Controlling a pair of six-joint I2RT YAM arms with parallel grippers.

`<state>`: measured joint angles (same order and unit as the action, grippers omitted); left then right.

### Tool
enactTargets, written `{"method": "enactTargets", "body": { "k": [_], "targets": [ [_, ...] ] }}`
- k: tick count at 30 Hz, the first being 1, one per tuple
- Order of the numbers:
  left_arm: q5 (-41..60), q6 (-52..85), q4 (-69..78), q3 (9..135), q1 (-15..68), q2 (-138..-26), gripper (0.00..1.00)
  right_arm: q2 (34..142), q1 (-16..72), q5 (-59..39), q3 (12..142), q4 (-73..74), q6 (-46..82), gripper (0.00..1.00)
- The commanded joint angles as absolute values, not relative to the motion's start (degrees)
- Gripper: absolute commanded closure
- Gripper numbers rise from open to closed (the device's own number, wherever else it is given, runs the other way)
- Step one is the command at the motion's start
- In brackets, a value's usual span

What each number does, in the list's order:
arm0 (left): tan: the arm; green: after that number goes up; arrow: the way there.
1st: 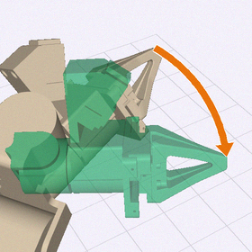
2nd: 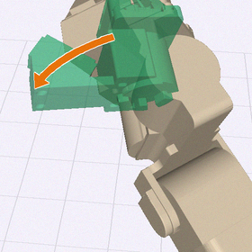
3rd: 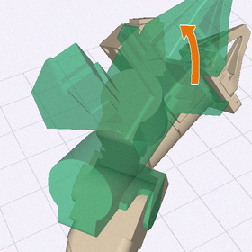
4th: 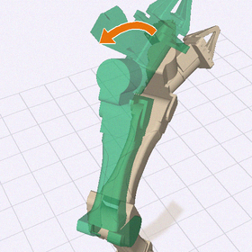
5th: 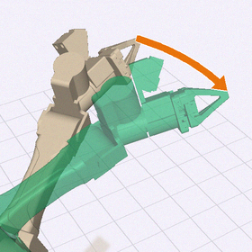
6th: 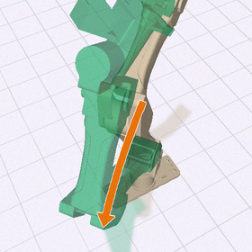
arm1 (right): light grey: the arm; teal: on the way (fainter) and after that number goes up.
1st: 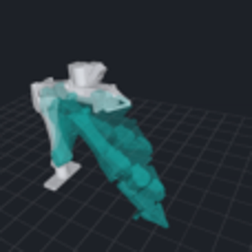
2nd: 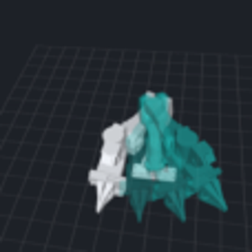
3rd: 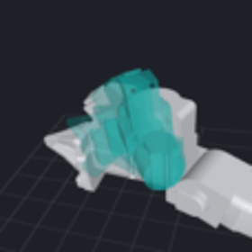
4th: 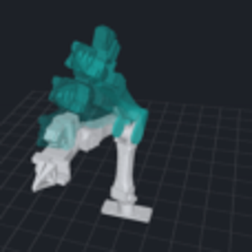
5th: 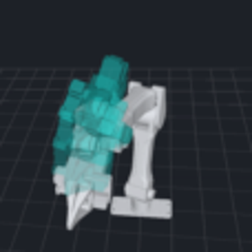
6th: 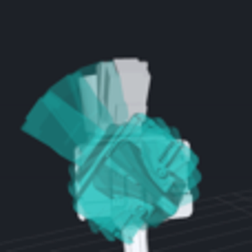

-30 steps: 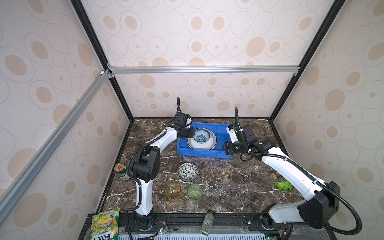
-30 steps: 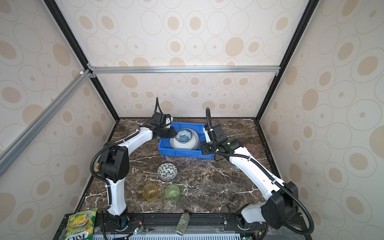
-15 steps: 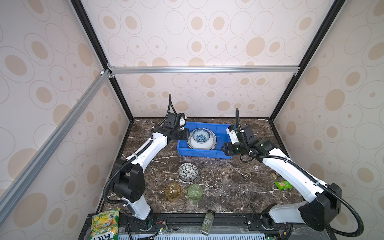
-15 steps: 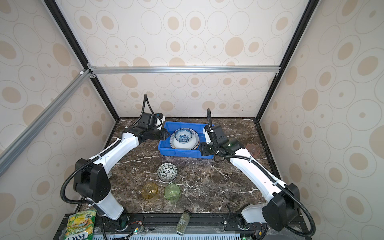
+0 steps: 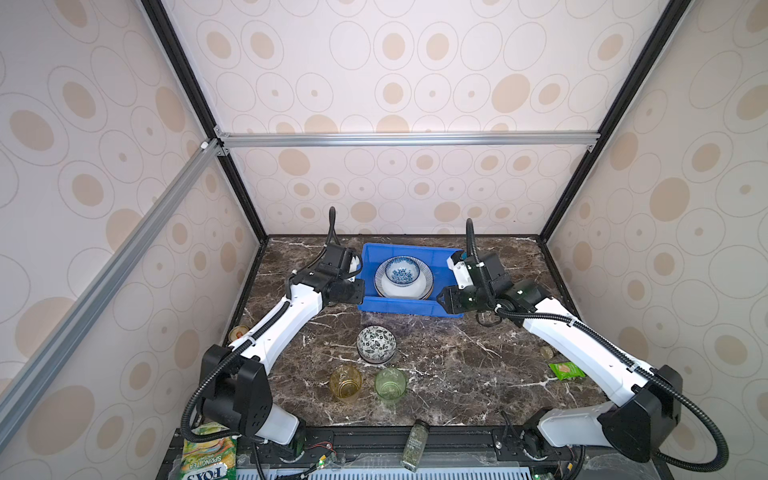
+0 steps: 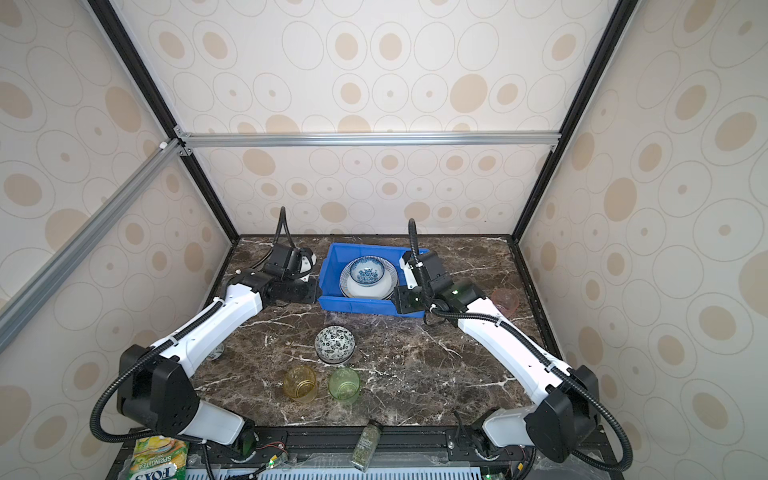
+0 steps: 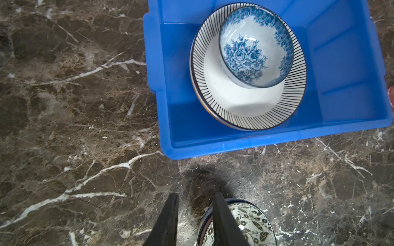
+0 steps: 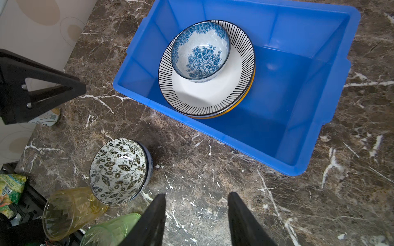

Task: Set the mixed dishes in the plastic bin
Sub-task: 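Withdraw the left gripper from the bin toward the green-leaf bowl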

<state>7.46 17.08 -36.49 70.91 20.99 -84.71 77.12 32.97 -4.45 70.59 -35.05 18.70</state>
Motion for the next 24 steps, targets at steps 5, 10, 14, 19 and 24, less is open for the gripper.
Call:
{"method": "enactTargets", "body": {
  "k": [5, 10, 14, 19, 24],
  "targets": [
    [6.7, 17.4, -40.0, 67.1, 21.7, -81.2, 0.71, 79.2, 34.3, -5.3, 72.3, -33.9, 19.6, 0.49],
    [8.0, 18.9, -38.7, 64.0, 23.0, -80.6, 0.70, 80.5, 34.6, -5.3, 72.6, -33.4, 19.5, 0.49],
    [7.4, 19.3, -39.5, 63.3, 24.1, -80.9, 0.70, 81.5, 34.9, -5.3, 73.3, -33.9, 19.6, 0.49],
    [3.6, 19.7, -42.9, 63.0, 26.2, -81.6, 0.70, 81.5, 35.2, -4.7, 72.8, -33.5, 20.2, 0.49],
    [4.1, 20.1, -43.2, 61.8, 27.8, -81.7, 0.70, 81.7, 35.2, -4.7, 72.5, -33.4, 20.3, 0.49]
  ]
}}
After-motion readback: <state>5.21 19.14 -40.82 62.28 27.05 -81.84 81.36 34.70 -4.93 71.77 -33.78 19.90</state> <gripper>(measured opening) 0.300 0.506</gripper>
